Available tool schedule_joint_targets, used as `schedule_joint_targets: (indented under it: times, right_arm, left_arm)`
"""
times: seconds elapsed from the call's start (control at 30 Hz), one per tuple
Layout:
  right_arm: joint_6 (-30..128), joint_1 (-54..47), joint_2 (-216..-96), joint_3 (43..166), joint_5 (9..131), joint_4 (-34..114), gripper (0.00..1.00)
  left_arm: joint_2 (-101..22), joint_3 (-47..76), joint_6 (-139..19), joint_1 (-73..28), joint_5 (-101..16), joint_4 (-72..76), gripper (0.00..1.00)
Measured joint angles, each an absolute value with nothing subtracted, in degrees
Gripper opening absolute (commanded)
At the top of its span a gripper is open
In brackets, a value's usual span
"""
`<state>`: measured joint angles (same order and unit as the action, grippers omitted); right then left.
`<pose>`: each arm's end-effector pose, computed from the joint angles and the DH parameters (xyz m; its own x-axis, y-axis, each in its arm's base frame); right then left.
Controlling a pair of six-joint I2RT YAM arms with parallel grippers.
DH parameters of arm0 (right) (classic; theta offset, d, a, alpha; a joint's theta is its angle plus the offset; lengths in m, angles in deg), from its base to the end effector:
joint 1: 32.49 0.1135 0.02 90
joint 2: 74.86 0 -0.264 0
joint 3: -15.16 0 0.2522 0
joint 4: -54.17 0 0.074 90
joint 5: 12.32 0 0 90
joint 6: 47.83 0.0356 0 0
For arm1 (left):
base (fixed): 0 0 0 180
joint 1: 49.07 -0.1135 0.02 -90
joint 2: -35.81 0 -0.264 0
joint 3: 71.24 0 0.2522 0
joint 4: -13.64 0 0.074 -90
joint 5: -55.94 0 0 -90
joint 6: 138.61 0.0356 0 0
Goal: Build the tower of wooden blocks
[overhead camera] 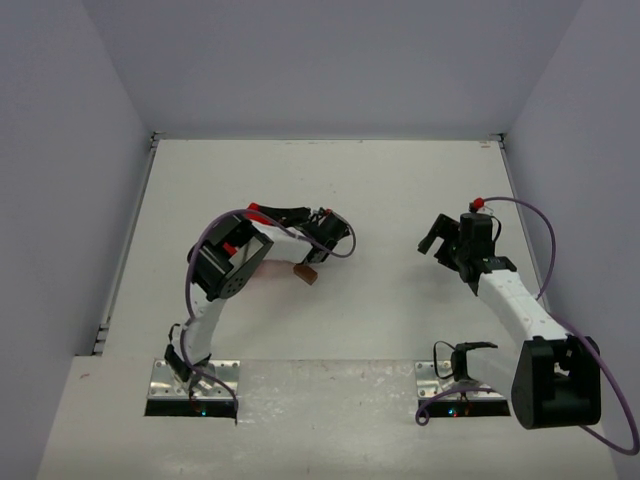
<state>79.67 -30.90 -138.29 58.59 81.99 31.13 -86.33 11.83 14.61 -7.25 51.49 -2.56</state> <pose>0.2189 0.0034 0.1886 -0.5247 0.5927 -0.6111 0.4369 0.8035 0.4042 0.3217 -0.2403 0.1150 -0.6077 0.6366 0.4748 0.3794 -0.2925 0.8778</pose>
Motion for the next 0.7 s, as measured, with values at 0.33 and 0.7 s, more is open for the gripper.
schedule_joint_targets:
  times: [0.33, 0.7]
  right_arm:
    - [79.7, -30.9, -138.6, 58.9, 82.2, 31.0, 0.99]
    - [79.7, -30.9, -138.7, 59.1, 82.2, 30.9, 0.99]
  left_arm:
    - [-83.1, 12.2, 14.4, -12.1, 50.8, -3.3, 0.0]
    - [-94.1, 17.5, 21.6, -9.3, 55.7, -0.1, 0.0]
